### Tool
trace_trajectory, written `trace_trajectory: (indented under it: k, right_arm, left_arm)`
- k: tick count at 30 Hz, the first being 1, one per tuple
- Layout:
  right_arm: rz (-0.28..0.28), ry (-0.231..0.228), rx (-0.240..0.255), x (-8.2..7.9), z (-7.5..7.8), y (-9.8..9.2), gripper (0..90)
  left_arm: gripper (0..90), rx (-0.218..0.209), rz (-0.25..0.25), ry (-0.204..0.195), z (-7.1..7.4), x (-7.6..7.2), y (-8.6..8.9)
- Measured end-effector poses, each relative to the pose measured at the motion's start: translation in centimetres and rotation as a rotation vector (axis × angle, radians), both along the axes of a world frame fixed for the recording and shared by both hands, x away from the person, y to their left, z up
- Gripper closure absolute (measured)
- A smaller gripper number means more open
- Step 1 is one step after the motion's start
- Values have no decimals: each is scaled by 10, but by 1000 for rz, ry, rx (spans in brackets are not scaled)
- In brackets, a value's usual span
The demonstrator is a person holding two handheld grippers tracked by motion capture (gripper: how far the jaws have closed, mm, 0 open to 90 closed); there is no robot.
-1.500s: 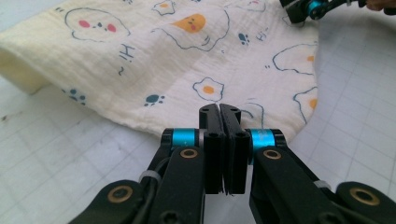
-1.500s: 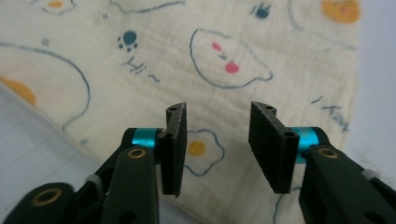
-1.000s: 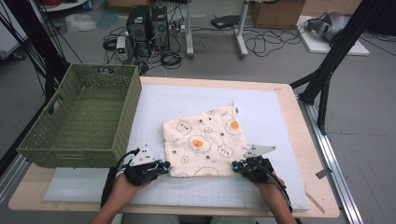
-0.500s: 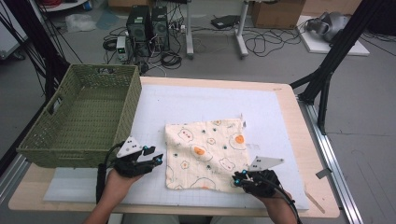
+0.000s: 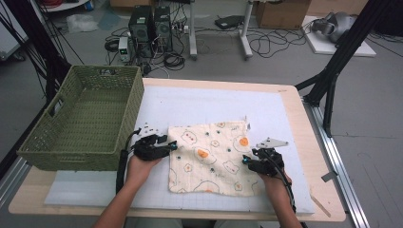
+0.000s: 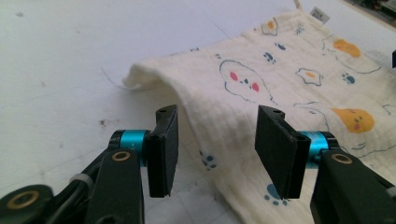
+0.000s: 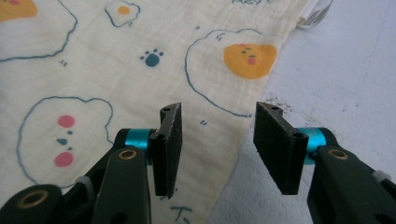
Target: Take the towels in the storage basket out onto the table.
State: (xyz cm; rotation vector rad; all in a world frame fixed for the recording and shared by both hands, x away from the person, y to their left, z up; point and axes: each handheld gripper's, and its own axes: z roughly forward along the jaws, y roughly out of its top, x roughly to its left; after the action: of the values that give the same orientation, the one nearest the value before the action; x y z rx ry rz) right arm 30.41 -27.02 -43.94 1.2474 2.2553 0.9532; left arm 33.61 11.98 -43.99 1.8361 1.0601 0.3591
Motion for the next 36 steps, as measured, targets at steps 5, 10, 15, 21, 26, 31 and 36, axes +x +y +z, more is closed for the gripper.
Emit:
trace_trajectory:
  k: [5, 10, 15, 21, 26, 31, 36]
  right_arm:
    - [31, 35, 12, 3, -4, 1, 670]
    - [67, 51, -15, -4, 0, 5, 864]
    - [73, 73, -24, -14, 2, -1, 863]
    - [89, 90, -13, -31, 4, -9, 862]
    - [105, 118, -7, -44, 5, -10, 850]
    - [90, 69, 22, -39, 12, -13, 683]
    - [58, -10, 46, -16, 24, -14, 569]
  left_arm:
    - [545, 85, -54, 41, -9, 2, -18]
    - [866, 187, -116, 4, -9, -9, -29]
    - [868, 139, -133, 33, -6, -18, -15]
    - [868, 121, -197, 50, -7, -32, -10]
    - [867, 105, -273, 85, -3, -43, -3]
    - [591, 33, -218, 79, 7, -36, 6]
    - [475, -55, -106, 18, 23, -14, 17]
